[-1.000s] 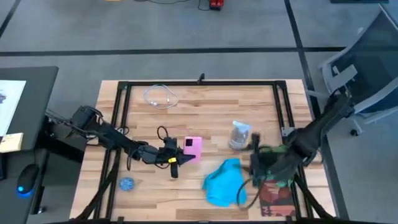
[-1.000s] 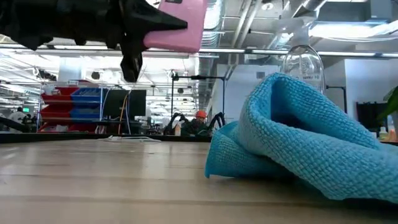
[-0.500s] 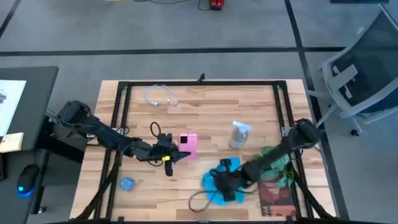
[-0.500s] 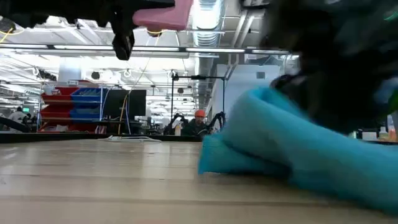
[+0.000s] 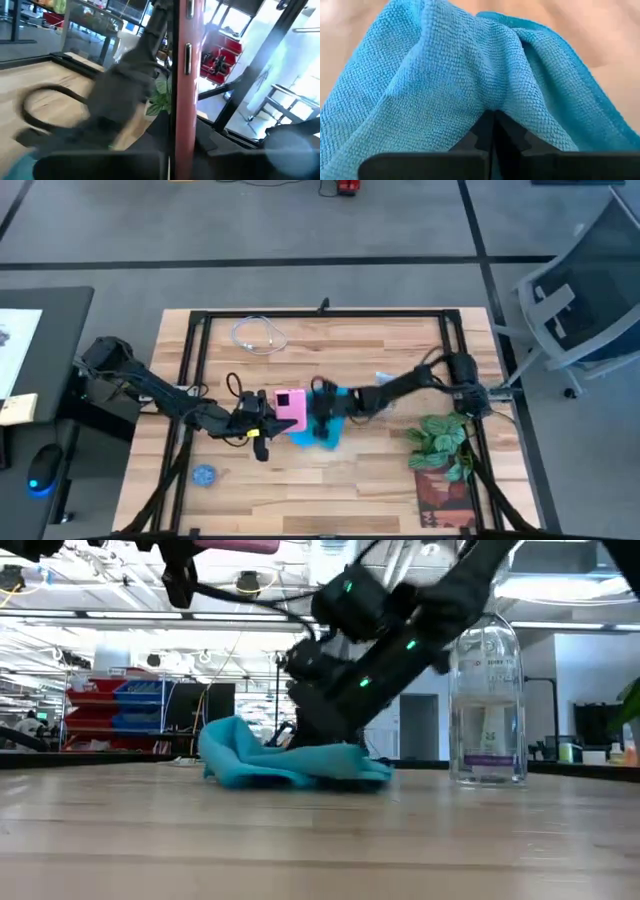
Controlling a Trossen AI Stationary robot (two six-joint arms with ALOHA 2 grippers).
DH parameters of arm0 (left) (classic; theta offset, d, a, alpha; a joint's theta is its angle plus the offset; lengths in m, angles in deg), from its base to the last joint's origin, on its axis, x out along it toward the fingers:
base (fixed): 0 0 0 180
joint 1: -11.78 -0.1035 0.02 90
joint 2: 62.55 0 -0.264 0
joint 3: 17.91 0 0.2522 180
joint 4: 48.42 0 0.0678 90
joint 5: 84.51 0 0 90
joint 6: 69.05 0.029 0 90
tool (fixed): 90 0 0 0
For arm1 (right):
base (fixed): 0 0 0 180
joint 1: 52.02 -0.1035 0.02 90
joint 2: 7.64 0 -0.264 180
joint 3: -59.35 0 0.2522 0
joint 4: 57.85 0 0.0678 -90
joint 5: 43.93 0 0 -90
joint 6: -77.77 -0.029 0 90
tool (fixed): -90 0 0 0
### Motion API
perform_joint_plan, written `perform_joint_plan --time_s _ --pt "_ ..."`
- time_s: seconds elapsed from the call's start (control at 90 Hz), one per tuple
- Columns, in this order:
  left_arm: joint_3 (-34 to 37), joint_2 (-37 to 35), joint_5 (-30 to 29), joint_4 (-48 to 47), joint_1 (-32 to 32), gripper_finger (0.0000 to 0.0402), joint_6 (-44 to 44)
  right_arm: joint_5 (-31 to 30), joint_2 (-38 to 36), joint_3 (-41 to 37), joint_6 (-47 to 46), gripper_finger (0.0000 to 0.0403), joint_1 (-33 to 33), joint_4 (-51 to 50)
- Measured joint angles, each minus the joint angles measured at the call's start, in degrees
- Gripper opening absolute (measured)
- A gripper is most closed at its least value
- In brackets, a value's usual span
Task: Apply microfiber cloth
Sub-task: Wipe the back of the cellphone with a microfiber cloth
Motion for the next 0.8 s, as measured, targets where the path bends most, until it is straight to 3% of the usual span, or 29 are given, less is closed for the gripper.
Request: perform_joint_plan --time_s 0.178,0.322,0.522,0.7,0.8 --pt "0.00 0.04 -0.43 -0.24 0.00 0.0007 -0.02 4.26 2.84 1.90 -0.41 0.0000 3.75 5.10" --pt "0.00 0.03 -0.69 -0.24 0.01 0.0007 -0.02 8.29 5.27 4.78 -1.63 0.0000 2.62 5.23" --pt "0.00 0.02 -0.43 -0.46 0.91 0.0007 -0.09 11.93 5.71 5.38 -3.42 0.0000 -4.10 4.11" --pt "0.00 0.07 -0.54 -0.97 2.54 0.0007 -0.11 19.02 5.31 5.49 -6.41 0.0000 -11.47 -0.24" --pt "0.00 0.07 -0.98 -2.01 3.36 0.0007 -1.05 18.03 4.85 5.57 -7.20 0.0000 -15.39 -3.13"
